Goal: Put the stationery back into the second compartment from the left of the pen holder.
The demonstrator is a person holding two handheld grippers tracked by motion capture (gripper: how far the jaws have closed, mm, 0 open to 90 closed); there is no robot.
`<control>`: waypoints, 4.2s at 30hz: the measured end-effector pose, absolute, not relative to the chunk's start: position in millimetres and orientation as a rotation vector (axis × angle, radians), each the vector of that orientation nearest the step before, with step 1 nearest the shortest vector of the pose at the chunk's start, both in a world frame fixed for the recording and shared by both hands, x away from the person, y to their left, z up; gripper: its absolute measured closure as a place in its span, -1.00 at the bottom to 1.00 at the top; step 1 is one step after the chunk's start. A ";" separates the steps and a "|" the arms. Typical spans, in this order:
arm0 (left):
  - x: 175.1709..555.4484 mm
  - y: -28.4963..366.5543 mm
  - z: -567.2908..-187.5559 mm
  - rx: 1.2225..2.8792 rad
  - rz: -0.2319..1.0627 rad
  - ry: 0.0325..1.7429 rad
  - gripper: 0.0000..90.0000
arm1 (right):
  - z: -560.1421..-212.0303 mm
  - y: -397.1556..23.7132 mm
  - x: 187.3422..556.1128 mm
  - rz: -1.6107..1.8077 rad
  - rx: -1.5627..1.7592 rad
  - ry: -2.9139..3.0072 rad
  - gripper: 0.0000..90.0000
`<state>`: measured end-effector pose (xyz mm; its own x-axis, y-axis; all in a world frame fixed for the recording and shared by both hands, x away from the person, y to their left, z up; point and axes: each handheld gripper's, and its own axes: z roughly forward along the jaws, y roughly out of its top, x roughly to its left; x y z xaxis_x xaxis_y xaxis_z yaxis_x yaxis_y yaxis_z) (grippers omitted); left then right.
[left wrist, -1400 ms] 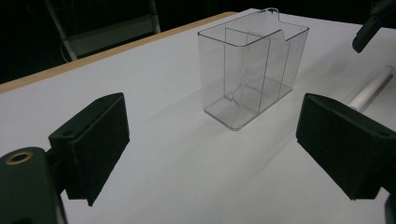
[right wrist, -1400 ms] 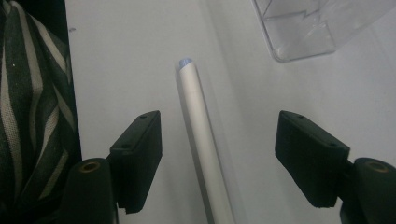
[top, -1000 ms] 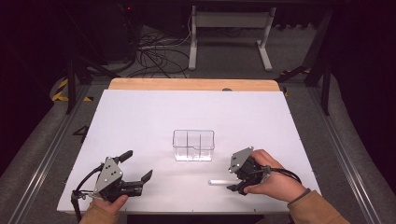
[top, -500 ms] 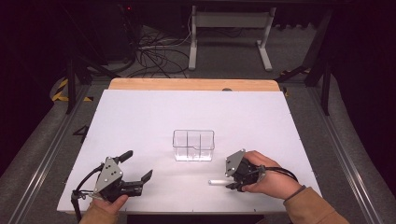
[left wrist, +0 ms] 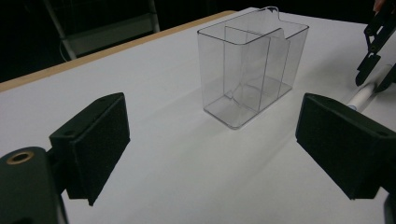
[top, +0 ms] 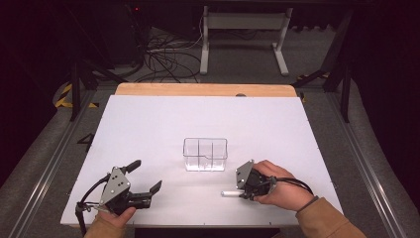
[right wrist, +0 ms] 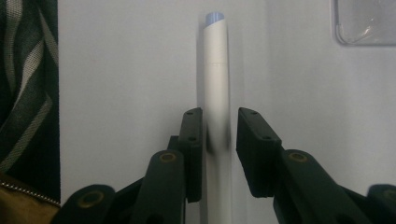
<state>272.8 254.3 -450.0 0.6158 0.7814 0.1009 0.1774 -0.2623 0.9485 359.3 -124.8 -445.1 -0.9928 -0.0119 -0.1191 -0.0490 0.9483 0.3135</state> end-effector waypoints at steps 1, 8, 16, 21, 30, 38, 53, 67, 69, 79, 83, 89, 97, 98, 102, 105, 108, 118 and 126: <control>272.8 254.2 -450.0 1.775 0.707 0.782 -0.76 | -445.1 -124.7 359.5 0.479 -0.048 2.988 0.65; 272.8 254.1 -450.0 1.778 0.709 0.779 -0.76 | -447.7 -122.9 359.8 0.473 -0.037 2.981 0.74; 272.8 254.1 -450.0 1.778 0.709 0.778 -0.76 | -449.1 -121.7 360.2 0.456 -0.055 2.974 0.75; 272.7 254.1 -449.9 1.777 0.710 0.778 -0.76 | -449.9 -122.2 360.2 0.470 -0.049 2.980 0.75; 272.7 254.2 -449.8 1.774 0.709 0.782 -0.76 | -445.9 -123.7 358.8 0.504 -0.057 2.964 0.76; 272.5 254.0 -449.7 1.774 0.711 0.780 -0.76 | -431.4 -127.2 356.0 0.559 -0.050 2.933 0.75; 272.6 253.9 -449.8 1.773 0.709 0.781 -0.76 | -414.6 -127.9 350.7 0.608 -0.060 2.898 0.76; 272.5 254.3 -449.7 1.773 0.711 0.782 -0.76 | -386.5 -131.7 345.6 0.832 -0.022 2.805 0.76; 272.5 254.2 -449.7 1.773 0.710 0.782 -0.76 | -383.7 -131.9 345.0 0.861 -0.022 2.793 0.76; 272.5 254.2 -449.7 1.772 0.711 0.782 -0.76 | -367.7 -133.1 342.6 1.042 0.029 2.714 0.76; 272.4 254.6 -449.5 1.773 0.713 0.781 -0.76 | -361.2 -133.4 342.2 1.128 0.055 2.668 0.75; 272.5 254.6 -449.5 1.774 0.715 0.778 -0.76 | -353.7 -133.9 342.5 1.235 0.106 2.606 0.75; 272.4 254.3 -449.7 1.774 0.712 0.780 -0.76 | -346.7 -132.4 344.4 1.378 0.182 2.496 0.75; 272.4 254.3 -449.7 1.773 0.711 0.780 -0.76 | -346.2 -131.9 344.9 1.400 0.192 2.482 0.75; 272.4 254.7 -449.6 1.774 0.713 0.781 -0.76 | -343.9 -129.1 346.8 1.451 0.232 2.427 0.75; 272.3 254.5 -449.7 1.773 0.710 0.781 -0.76 | -342.4 -126.5 348.6 1.489 0.258 2.392 0.75; 272.6 255.0 -449.5 1.774 0.714 0.778 -0.76 | -342.4 -123.7 350.8 1.523 0.294 2.362 0.75; 272.7 255.0 -449.7 1.774 0.711 0.778 -0.76 | -342.4 -114.6 358.8 1.622 0.373 2.265 0.75; 272.7 255.3 -449.6 1.773 0.711 0.779 -0.76 | -346.6 -102.6 368.3 1.701 0.435 2.193 0.75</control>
<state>272.7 255.3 -449.6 0.6151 0.7816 0.1038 0.1739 -0.2629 0.9490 368.3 -102.6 -346.6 -0.8985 0.4330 -0.0724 0.0376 0.2400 0.9700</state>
